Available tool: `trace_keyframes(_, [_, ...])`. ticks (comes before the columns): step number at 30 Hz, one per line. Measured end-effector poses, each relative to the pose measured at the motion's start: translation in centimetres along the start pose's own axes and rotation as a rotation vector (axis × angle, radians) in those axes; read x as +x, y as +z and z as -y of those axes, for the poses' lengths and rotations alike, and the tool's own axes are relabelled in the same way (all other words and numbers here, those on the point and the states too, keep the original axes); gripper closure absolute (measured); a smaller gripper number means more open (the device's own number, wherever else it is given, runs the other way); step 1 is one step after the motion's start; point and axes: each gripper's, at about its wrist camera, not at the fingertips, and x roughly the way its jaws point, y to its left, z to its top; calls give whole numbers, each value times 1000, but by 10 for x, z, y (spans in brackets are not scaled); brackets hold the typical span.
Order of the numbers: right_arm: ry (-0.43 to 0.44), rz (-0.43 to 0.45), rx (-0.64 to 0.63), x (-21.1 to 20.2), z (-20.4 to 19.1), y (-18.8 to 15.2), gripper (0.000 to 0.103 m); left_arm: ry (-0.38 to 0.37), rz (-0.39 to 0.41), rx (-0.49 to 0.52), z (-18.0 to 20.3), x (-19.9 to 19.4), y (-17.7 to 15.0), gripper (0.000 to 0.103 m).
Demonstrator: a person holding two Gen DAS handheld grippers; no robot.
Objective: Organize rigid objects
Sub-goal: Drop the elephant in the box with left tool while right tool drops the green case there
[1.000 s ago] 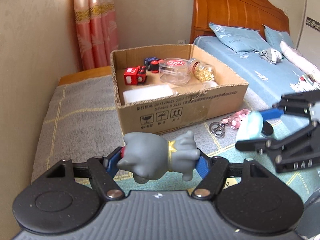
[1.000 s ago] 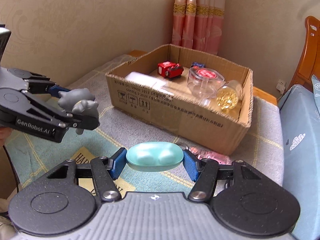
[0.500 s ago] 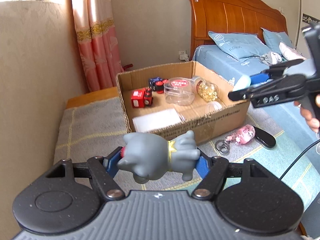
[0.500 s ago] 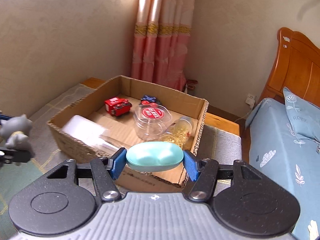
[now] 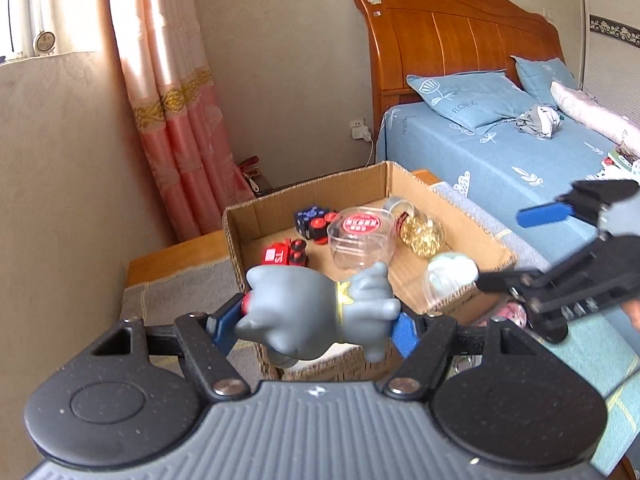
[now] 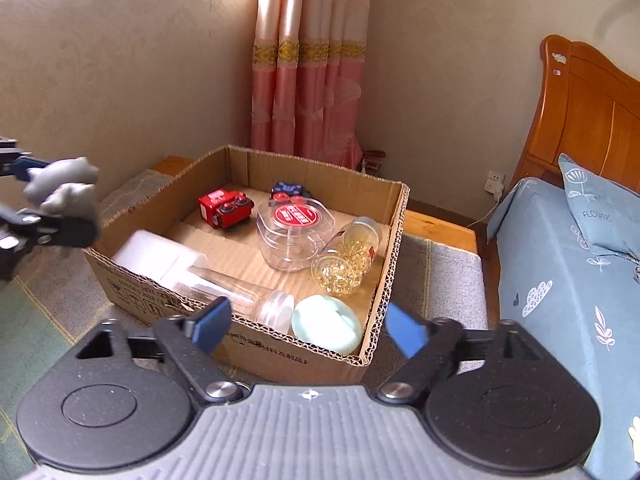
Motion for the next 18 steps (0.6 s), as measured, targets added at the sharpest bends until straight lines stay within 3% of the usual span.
trace_keyframes(2, [6, 8, 19, -9, -2, -1, 0, -6, -7, -6, -1, 9, 9, 31])
trace_keyframes(14, [-7, 21, 73, -48, -8, -10, 0, 41, -40, -36, -5, 59, 51, 28])
trace_keyframes(15, [-9, 22, 80, -50, -7, -11, 0, 44, -43, -49, -6, 63, 52, 27])
trace_keyframes(18, [-17, 22, 101, -54, -3, -18, 0, 77, -37, -87, -8, 70, 50, 3])
